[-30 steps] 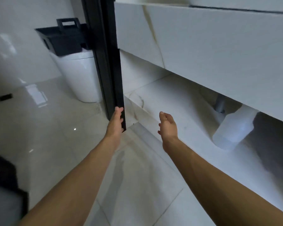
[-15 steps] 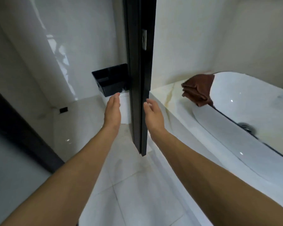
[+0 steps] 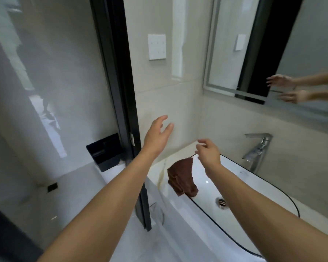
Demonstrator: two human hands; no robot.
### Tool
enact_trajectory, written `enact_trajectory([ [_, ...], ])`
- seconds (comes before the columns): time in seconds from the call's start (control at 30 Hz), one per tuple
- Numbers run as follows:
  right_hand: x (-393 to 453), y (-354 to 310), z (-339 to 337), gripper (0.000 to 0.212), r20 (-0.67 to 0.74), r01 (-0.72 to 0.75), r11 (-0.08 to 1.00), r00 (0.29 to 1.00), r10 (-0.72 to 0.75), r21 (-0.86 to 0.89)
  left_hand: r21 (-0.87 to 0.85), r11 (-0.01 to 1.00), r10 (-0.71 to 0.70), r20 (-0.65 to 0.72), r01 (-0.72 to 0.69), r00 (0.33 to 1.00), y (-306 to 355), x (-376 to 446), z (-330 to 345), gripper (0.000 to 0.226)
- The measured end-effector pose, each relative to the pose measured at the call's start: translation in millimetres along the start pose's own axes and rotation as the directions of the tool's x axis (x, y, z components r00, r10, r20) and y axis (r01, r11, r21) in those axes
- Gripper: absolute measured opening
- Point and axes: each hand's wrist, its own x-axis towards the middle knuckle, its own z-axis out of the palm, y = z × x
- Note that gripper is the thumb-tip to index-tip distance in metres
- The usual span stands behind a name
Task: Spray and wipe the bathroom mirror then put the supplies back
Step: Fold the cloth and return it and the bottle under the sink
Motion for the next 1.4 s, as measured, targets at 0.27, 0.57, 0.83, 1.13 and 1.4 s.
enact_trajectory([
  [0.27, 30.2, 93.0, -42.5, 0.019, 0.041, -0.361, 0.931, 0.931, 0.364, -0.059, 0.42, 0.828, 0.07, 0.58, -0.372, 0.811, -49.2, 32.3, 87.9, 0.058],
  [0.57, 58.8, 162.2, 14.5, 0.024, -0.028, -0.509, 0.837, 0.857, 0.514, -0.201, 0.418, 0.437, -0.069, 0.899, -0.796, 0.433, -144.4, 86.4, 141.9, 0.05],
  [0.83, 71.6, 198.1, 30.9, 0.052, -0.012, -0.549, 0.745, 0.808, 0.589, -0.378, 0.289, 0.211, -0.031, 0.957, -0.934, 0.289, -192.2, 103.8, 166.8, 0.044],
  [1.13, 79.7, 196.2, 41.5, 0.032, -0.058, -0.576, 0.73, 0.798, 0.6, -0.367, 0.211, 0.202, -0.009, 0.977, -0.956, 0.213, -193.5, 112.2, 175.6, 0.059],
  [1.4, 86.2, 146.7, 12.3, 0.028, -0.099, -0.438, 0.881, 0.899, 0.427, -0.178, 0.209, 0.493, -0.038, 0.975, -0.844, 0.219, -181.2, 126.1, 171.8, 0.084],
])
